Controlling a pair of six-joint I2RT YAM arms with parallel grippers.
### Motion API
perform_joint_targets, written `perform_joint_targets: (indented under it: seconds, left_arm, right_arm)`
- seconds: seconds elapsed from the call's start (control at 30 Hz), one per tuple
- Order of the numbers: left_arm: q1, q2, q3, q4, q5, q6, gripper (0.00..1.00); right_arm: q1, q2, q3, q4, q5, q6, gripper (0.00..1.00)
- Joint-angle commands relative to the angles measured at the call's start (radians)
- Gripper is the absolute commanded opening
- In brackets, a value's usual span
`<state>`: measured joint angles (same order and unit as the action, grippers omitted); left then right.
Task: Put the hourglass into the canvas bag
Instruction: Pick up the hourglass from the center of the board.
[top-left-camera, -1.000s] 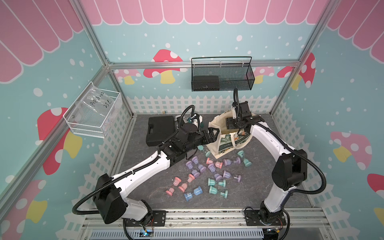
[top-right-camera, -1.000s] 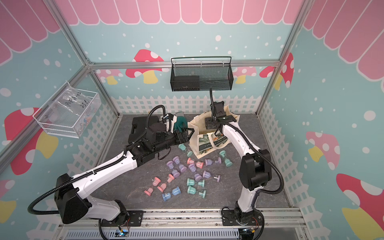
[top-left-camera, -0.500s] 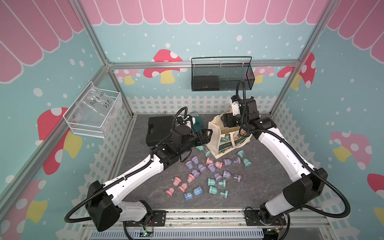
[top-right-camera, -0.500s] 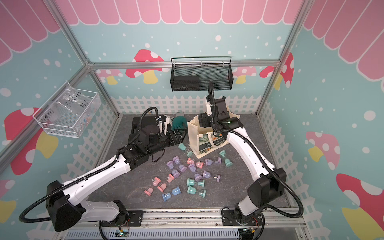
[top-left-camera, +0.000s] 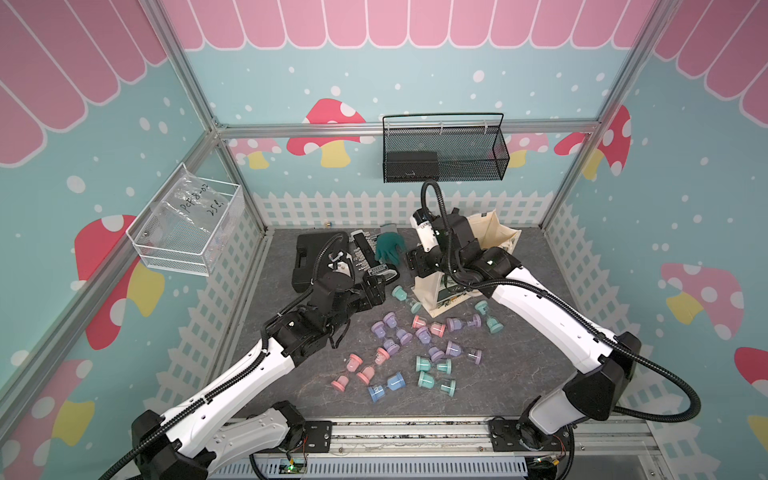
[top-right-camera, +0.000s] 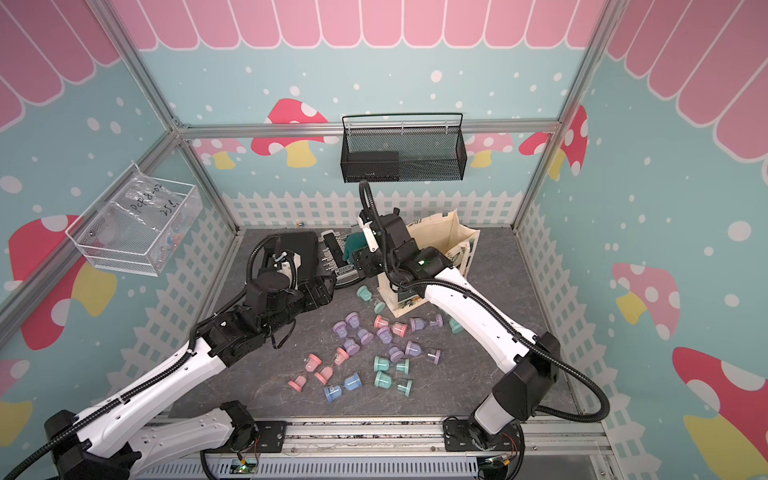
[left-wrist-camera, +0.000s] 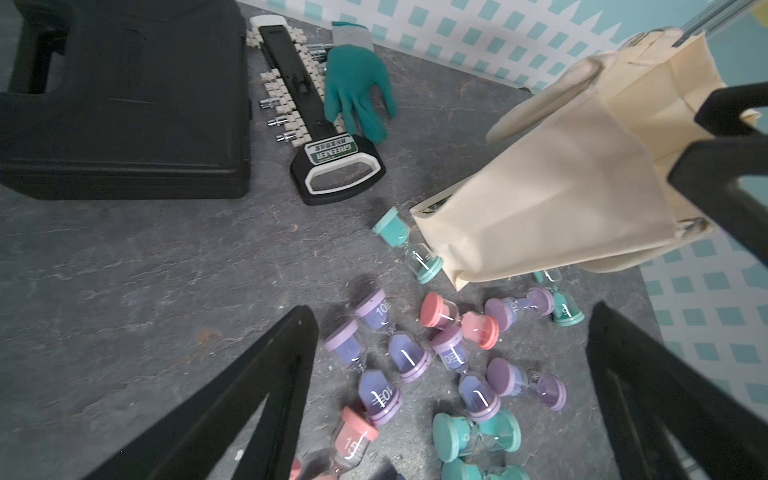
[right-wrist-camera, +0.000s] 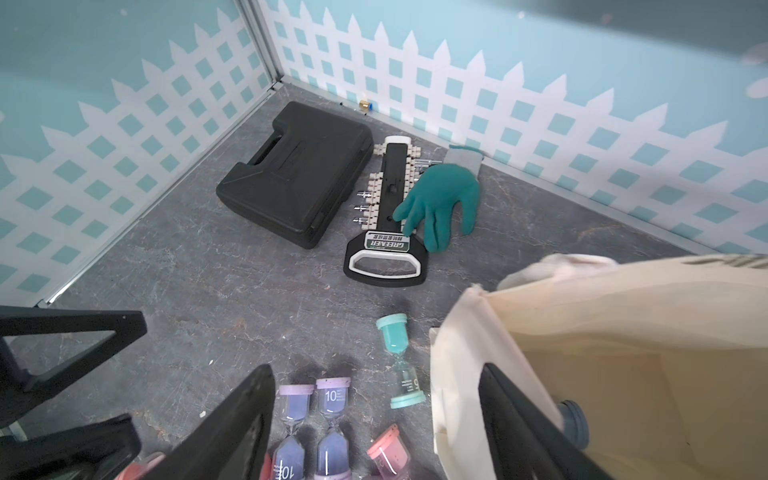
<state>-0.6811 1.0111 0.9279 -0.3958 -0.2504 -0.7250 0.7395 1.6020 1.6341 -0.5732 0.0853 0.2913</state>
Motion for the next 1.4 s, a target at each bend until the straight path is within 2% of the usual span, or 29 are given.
perform_joint_targets:
  seconds: [0.0, 0.17, 0.23, 0.57, 0.83, 1.37]
  left_arm:
    - [0.006, -0.051, -0.051, -0.074, -0.062, 0.013, 1.0]
    - [0.009, -0.107, -0.107, -0.076, -0.063, 0.011, 0.99]
    - [0.01, -0.115, -0.122, -0.075, -0.1, 0.009, 0.99]
    - [0.011, -0.092, -0.157, -0.073, -0.099, 0.009, 1.0]
    - [0.011, -0.078, -0.183, -0.018, -0.075, -0.005, 0.99]
    - [0.011, -0.026, -0.188, 0.035, -0.043, -0.01, 0.99]
  right_arm:
    - [0.025, 0.086, -0.011, 0.008, 0.012, -0.017, 0.78]
    - [0.052, 0.214, -0.003, 0.035, 0.027, -0.033, 0.77]
    - [0.056, 0.263, -0.001, 0.042, 0.035, -0.038, 0.76]
    - [0.059, 0.471, 0.019, 0.045, 0.124, -0.015, 0.76]
    - [0.058, 0.559, 0.031, 0.058, 0.2, -0.021, 0.75]
    - [0.048, 0.651, 0.098, 0.077, 0.179, -0.061, 0.62]
